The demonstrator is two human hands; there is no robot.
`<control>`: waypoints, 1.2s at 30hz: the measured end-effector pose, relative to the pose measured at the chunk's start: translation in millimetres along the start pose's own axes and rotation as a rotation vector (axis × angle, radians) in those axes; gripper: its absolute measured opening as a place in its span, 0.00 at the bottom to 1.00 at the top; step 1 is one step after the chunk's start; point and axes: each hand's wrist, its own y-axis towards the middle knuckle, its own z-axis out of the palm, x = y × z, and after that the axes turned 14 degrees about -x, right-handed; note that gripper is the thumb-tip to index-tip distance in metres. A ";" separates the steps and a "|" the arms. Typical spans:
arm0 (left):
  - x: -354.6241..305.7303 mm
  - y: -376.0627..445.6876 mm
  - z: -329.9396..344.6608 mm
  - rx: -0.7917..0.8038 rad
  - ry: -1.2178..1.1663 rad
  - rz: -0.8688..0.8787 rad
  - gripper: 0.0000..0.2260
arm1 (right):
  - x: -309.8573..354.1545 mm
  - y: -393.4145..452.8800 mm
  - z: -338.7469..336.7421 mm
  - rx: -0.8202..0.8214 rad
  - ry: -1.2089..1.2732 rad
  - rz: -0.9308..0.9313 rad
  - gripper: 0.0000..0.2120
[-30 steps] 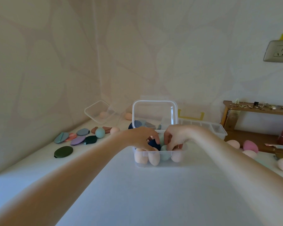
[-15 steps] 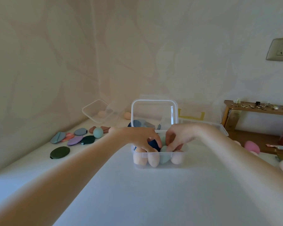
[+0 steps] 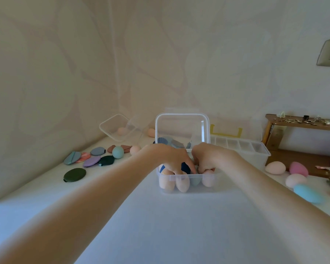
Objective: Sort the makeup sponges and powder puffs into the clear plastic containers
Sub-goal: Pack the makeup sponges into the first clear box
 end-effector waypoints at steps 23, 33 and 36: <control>-4.2 -1.1 -3.6 0.043 -0.044 -0.075 0.16 | -12.9 -7.9 3.9 -0.166 -0.032 0.020 0.07; -9.9 -20.6 -8.8 -0.128 -0.288 -0.207 0.15 | -15.5 -27.3 -4.0 -0.219 0.141 -0.015 0.10; -9.4 -31.4 -12.6 -0.226 -0.382 -0.238 0.14 | -10.2 -31.7 -6.9 -0.254 0.158 -0.036 0.09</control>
